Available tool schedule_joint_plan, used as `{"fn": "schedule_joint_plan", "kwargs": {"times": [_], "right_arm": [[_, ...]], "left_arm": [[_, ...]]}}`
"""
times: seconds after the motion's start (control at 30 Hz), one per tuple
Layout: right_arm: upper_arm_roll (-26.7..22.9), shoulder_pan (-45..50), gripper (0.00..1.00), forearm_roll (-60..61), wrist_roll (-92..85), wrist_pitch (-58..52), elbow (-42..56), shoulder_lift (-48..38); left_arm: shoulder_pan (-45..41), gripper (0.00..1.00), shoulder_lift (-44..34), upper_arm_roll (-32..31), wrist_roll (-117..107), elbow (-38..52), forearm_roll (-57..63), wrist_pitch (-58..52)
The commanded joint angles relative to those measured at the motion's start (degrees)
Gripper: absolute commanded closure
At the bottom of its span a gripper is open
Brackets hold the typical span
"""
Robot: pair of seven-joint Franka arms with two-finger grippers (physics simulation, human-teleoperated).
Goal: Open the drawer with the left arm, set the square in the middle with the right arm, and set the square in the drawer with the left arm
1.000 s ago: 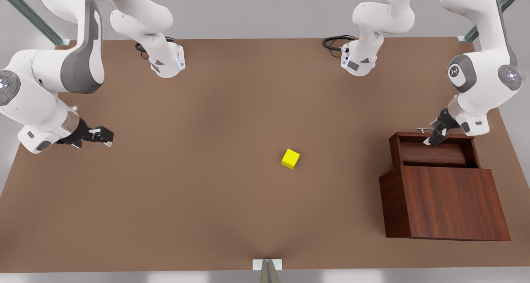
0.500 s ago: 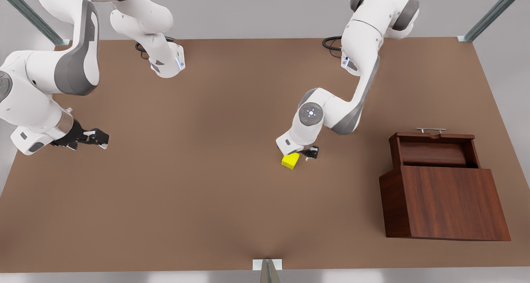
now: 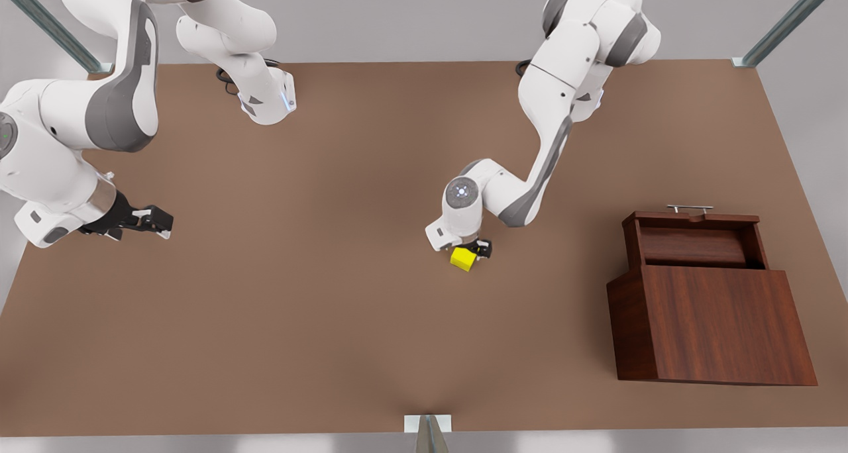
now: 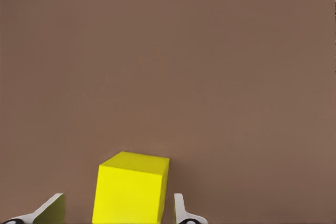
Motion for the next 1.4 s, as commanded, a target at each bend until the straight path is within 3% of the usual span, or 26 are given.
{"fn": "schedule_joint_plan", "kwargs": {"times": [0.0,0.4,0.47,0.57,0.73,0.9,1.0,1.2,1.37], "right_arm": [[0.0,0.0,0.00,0.0,0.0,0.0,0.0,0.0],[0.0,-0.1,0.00,0.1,0.1,-0.2,0.4,0.0],[-0.1,-0.5,0.00,0.0,0.0,0.0,0.5,0.1],[0.0,-0.3,0.00,-0.7,-0.1,-0.1,1.7,0.3],[0.1,0.1,0.00,0.1,0.0,-0.1,1.7,1.4],[0.3,0.2,0.00,0.3,0.0,0.0,3.5,2.0],[0.3,0.2,0.00,0.2,0.0,0.0,3.5,2.4],[0.4,0.3,0.00,0.4,0.0,0.4,3.6,3.0],[0.4,0.2,0.00,0.4,0.0,0.6,3.7,2.9]], "left_arm": [[0.0,0.00,0.2,0.0,0.0,0.0,0.4,0.2],[-0.1,0.00,6.1,0.3,0.5,-0.1,0.4,4.0],[-0.1,0.18,6.0,0.3,0.4,-0.1,0.4,4.1],[-0.1,0.18,5.6,0.3,0.2,-0.1,0.4,3.5],[-0.2,0.34,5.3,0.2,-0.3,-0.1,0.4,3.3],[-0.5,0.36,5.2,0.0,-1.1,0.2,0.4,3.0],[-0.4,0.35,2.2,0.0,-0.8,0.8,0.3,-1.0],[0.2,0.34,-11.7,1.3,5.5,0.4,-1.2,-16.3],[0.2,0.34,-17.4,13.0,29.3,-0.1,-6.1,-24.3]]}}
